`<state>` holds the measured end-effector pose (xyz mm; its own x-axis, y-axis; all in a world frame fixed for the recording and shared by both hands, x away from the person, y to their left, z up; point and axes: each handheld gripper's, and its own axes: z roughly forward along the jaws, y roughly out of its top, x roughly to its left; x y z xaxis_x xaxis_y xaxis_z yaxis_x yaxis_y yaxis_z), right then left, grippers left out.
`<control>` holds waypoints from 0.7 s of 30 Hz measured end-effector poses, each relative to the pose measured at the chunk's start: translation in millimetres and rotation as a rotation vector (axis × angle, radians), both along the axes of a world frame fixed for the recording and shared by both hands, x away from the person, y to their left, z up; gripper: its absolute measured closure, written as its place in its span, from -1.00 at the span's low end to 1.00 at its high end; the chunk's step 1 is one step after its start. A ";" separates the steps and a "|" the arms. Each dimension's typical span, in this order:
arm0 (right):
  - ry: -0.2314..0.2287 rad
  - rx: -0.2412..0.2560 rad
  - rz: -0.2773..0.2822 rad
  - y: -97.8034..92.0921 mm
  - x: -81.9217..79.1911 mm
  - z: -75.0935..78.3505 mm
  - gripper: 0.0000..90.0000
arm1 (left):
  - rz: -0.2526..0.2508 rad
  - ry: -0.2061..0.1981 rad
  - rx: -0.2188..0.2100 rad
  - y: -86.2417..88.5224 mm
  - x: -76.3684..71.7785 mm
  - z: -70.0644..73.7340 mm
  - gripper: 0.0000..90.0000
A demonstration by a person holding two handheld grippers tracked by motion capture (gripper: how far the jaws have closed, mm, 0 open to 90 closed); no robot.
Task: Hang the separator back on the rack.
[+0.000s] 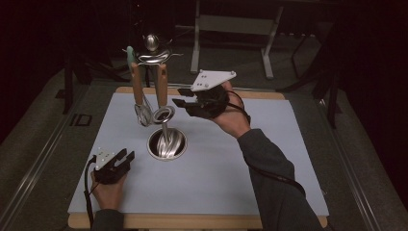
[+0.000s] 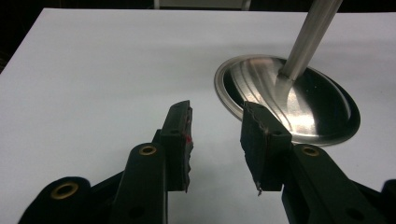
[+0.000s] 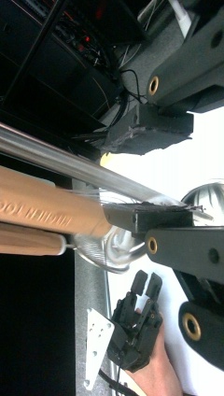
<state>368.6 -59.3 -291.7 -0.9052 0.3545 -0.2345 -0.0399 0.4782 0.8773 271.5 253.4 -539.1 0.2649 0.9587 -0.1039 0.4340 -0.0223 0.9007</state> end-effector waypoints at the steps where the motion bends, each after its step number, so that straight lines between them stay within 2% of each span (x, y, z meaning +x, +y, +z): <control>1: 0.006 -0.001 0.000 -1.0 -0.1 -0.3 0.39 | 0.000 0.000 0.000 0.0 0.0 0.0 0.42; 7: 0.022 -0.009 -0.006 -8.7 0.9 -3.4 0.38 | 0.000 -0.001 -0.002 0.1 -0.1 0.0 0.41; 13: 0.041 -0.050 -0.023 -20.2 -0.1 -13.2 0.36 | 0.002 -0.002 -0.006 0.3 -0.1 -0.1 0.41; 21: 0.093 -0.077 -0.041 -37.7 1.6 -23.3 0.32 | 0.002 0.002 -0.007 0.8 0.0 -0.1 0.40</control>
<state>370.2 -97.0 -315.0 -0.9092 0.3761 -0.1783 0.0611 0.5442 0.8367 271.5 254.1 -539.1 0.2623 0.9586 -0.1109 0.4354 -0.0150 0.9001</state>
